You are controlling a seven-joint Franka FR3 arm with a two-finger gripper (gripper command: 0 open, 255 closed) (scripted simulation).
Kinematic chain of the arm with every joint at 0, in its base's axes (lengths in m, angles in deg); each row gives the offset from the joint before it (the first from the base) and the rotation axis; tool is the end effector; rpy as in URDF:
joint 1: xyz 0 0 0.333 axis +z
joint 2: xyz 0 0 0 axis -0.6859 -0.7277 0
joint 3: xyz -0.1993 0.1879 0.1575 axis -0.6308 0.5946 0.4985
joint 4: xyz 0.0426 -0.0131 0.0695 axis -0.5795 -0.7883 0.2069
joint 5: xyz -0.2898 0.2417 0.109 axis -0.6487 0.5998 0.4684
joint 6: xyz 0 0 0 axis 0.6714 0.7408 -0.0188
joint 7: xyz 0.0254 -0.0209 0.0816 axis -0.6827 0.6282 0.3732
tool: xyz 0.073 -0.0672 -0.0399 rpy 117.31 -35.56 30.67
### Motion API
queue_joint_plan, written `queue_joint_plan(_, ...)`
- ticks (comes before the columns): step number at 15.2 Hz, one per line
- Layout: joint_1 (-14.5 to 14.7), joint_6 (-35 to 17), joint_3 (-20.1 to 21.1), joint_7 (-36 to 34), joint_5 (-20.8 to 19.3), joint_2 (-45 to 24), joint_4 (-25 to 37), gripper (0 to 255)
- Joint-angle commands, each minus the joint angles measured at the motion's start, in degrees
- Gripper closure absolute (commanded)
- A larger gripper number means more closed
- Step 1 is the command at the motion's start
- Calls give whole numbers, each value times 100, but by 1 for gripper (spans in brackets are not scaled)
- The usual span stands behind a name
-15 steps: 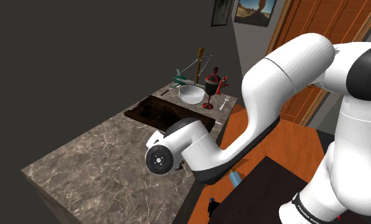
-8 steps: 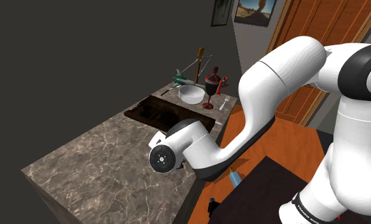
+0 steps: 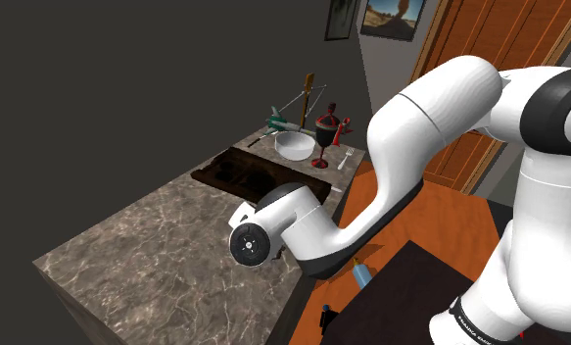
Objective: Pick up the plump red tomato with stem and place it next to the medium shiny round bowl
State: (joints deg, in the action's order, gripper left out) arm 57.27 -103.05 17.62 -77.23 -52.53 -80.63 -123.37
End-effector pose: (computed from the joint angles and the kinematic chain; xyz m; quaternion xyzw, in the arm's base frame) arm 0.4279 0.3381 0.2526 0.7979 0.4385 0.0586 0.4094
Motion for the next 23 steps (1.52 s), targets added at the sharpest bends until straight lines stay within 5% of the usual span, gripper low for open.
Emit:
queue_joint_plan(1,-3,3,-6,0,1,-5,-2,255)
queue_joint_plan(23,-186,275,216,996,760,1011,77,255)
